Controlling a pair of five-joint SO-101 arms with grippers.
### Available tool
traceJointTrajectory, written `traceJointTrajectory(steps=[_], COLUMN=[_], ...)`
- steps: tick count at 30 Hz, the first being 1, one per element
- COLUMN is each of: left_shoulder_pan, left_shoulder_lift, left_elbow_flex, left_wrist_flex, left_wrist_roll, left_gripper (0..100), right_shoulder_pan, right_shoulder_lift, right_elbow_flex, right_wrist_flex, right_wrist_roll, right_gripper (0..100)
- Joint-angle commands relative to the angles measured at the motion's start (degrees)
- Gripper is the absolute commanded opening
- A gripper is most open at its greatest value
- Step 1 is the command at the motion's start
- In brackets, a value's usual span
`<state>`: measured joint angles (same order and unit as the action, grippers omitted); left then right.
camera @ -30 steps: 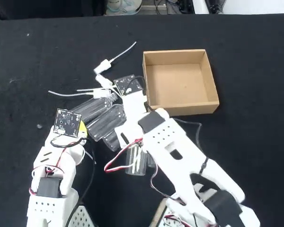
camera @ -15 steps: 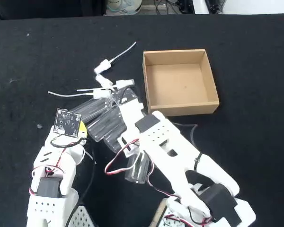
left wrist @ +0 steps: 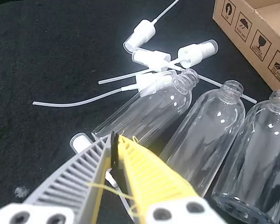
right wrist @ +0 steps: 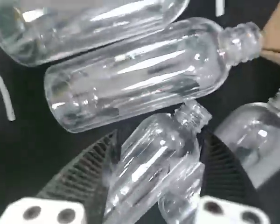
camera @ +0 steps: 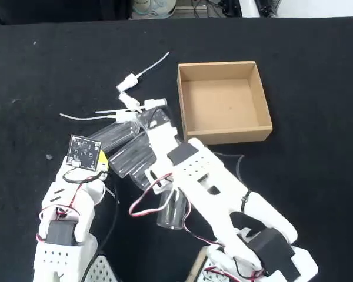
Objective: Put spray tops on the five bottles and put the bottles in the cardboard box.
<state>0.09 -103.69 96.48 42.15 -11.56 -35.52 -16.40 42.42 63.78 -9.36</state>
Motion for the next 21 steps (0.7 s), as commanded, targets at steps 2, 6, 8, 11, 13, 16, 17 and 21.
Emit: traceJointTrajectory(steps=[2, 6, 8, 11, 13, 16, 17, 21], left_shoulder_pan=[0.2, 0.2, 0.2, 0.2, 0.2, 0.2, 0.2, 0.2], left_shoulder_lift=[-0.8, -0.8, -0.8, -0.8, -0.8, -0.8, -0.8, -0.8], left_elbow_flex=[0.9, 0.9, 0.9, 0.9, 0.9, 0.9, 0.9, 0.9], left_wrist_flex=[0.2, 0.2, 0.2, 0.2, 0.2, 0.2, 0.2, 0.2], left_wrist_roll=[0.1, 0.1, 0.1, 0.1, 0.1, 0.1, 0.1, 0.1], left_gripper=[3, 3, 3, 3, 3, 3, 3, 3], right_shoulder_pan=[-0.6, -0.5, -0.4, -0.4, -0.4, -0.4, -0.5, -0.7], right_shoulder_lift=[-1.7, 2.1, 5.1, 9.5, 11.8, 14.1, 14.5, 14.5], right_elbow_flex=[-8.0, -8.1, -8.6, -9.5, -10.0, -10.6, -10.6, -10.2], right_wrist_flex=[8.4, 9.9, 9.8, 9.8, 9.8, 9.7, 9.7, 10.4], right_wrist_roll=[-4.0, -4.0, -4.2, -4.2, -4.2, -4.2, -4.2, -3.3], right_gripper=[25.1, 25.1, 25.1, 25.1, 25.1, 24.8, 24.7, 23.0])
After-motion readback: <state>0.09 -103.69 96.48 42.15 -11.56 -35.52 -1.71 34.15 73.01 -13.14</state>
